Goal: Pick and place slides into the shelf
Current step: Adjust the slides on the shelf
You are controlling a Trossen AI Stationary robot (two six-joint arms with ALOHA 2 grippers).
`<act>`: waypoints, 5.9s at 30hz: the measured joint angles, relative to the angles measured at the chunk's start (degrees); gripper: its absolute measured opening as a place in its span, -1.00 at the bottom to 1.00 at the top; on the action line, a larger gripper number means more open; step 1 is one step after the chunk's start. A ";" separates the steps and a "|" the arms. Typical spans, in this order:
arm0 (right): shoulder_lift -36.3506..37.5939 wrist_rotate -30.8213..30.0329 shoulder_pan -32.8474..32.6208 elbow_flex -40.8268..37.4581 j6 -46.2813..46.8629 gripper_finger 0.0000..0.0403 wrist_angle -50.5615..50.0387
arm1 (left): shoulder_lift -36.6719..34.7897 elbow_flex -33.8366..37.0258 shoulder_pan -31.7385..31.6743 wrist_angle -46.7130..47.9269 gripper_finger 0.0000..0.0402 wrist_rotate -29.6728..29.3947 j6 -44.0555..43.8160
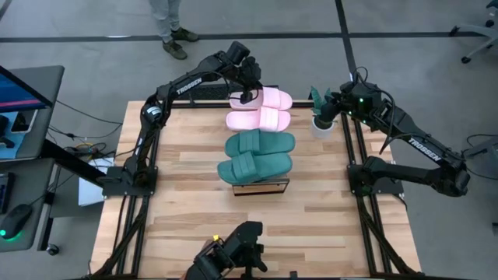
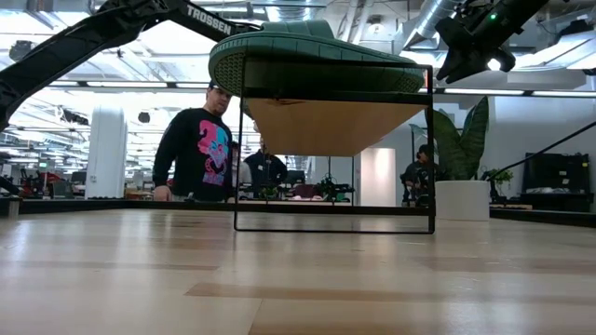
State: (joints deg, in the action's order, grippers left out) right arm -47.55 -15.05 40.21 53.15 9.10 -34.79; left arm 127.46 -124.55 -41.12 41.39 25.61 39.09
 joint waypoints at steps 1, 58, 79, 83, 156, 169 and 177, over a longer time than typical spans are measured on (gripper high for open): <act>0.00 0.00 0.00 0.00 0.00 -0.36 0.00 | 0.00 0.00 0.00 0.00 -1.00 -0.11 0.34; 0.00 0.00 -1.31 0.00 1.12 -0.36 0.00 | 0.00 0.07 -0.81 -0.15 -1.00 -4.68 4.22; 0.00 0.00 -1.31 0.00 1.03 -0.36 0.02 | 0.00 -0.31 -0.90 0.02 -1.00 -6.65 4.92; 0.00 0.00 -1.31 0.00 1.03 -0.36 0.01 | 0.00 -0.33 -0.90 0.02 -1.00 -7.05 5.27; -0.02 -0.06 -3.21 -0.02 0.35 -0.36 -0.55 | -1.03 -0.26 3.99 3.34 -1.00 -17.99 1.66; -0.02 -0.07 -3.21 -0.02 0.40 -0.36 -0.57 | -1.09 -0.26 4.41 3.31 -1.00 -20.21 1.72; -0.02 -0.07 -3.21 -0.02 0.42 -0.36 -0.57 | -1.14 -0.28 5.16 3.37 -1.00 -22.29 2.12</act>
State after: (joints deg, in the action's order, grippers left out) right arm -47.57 -15.11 36.99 53.12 9.52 -35.35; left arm 126.32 -124.84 -35.96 44.75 3.32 41.21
